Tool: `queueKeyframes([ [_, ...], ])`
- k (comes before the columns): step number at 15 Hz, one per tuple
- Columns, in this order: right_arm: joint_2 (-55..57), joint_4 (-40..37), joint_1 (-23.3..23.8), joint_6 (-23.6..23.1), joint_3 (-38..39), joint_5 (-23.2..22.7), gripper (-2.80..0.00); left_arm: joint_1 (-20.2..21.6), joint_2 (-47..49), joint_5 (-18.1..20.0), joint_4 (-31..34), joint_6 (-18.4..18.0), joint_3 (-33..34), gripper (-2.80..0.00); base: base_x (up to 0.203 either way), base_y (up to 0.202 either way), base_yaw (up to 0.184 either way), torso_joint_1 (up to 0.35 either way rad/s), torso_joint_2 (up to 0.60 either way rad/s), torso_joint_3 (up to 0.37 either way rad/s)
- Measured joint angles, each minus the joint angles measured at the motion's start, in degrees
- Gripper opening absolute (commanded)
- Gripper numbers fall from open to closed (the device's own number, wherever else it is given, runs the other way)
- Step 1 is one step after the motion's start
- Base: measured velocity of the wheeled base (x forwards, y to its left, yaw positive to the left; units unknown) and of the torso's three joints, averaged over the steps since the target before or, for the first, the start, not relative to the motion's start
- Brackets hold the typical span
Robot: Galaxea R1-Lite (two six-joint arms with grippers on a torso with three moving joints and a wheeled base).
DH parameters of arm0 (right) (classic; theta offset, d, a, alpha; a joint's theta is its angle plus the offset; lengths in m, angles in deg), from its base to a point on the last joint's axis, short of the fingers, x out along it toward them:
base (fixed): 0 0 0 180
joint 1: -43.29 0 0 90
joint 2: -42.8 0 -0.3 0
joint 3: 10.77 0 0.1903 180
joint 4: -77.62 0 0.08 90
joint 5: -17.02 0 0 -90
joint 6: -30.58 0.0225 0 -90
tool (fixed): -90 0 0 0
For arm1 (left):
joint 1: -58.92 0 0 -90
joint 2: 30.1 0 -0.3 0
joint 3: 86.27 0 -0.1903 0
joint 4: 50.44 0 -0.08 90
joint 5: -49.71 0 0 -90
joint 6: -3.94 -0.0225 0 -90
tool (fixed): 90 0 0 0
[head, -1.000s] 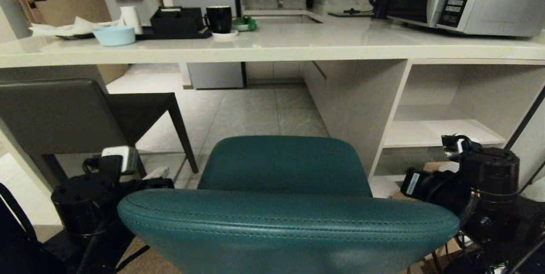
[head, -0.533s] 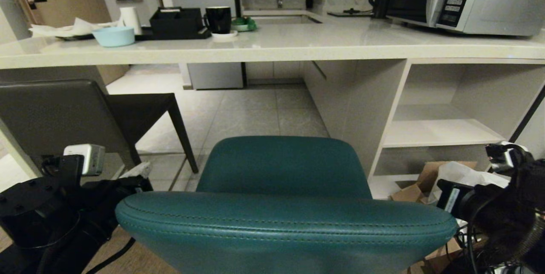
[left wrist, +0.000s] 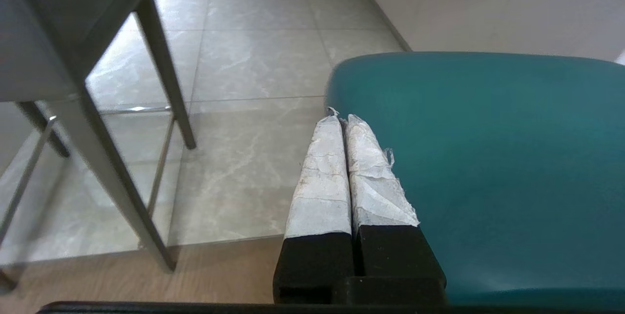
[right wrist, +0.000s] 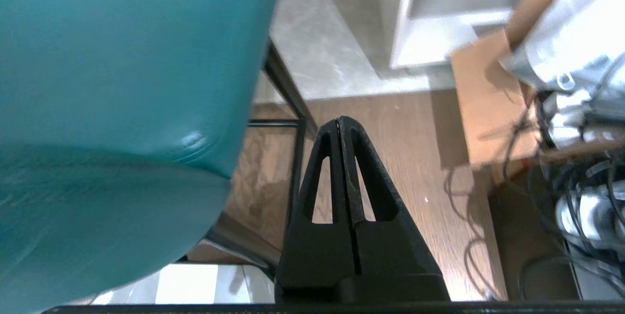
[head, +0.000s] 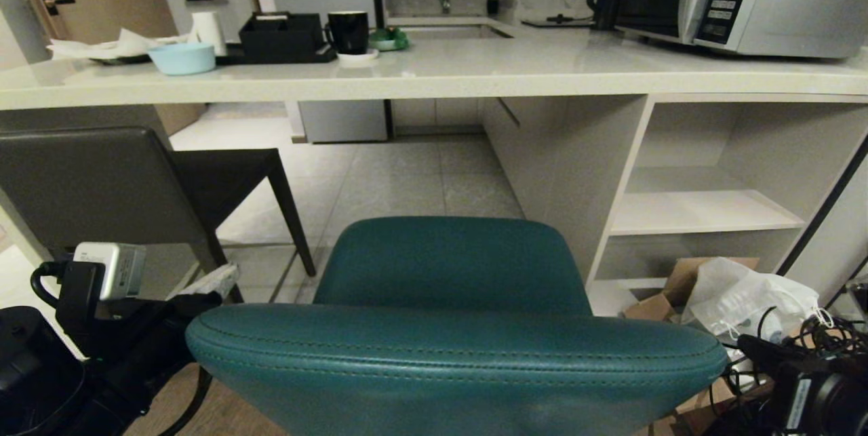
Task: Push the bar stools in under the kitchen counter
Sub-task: Pull the gray chair out from under the dining table
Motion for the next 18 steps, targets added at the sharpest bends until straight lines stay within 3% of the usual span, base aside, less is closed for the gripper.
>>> queueKeyframes([
  [10,7.12,0.75,-9.38,-0.95,-4.93,-0.1,-2.8,-0.49,1.99,-0.29,0.0,-0.16,-5.21,-2.8,0.0,0.0,0.0,0.0,0.0,0.0],
  [18,13.32,0.87,-11.73,-0.72,-8.54,0.06,-2.8,-3.64,1.43,-0.74,0.1,-0.83,-5.01,-2.8,0.0,0.0,0.0,0.0,0.0,0.0],
])
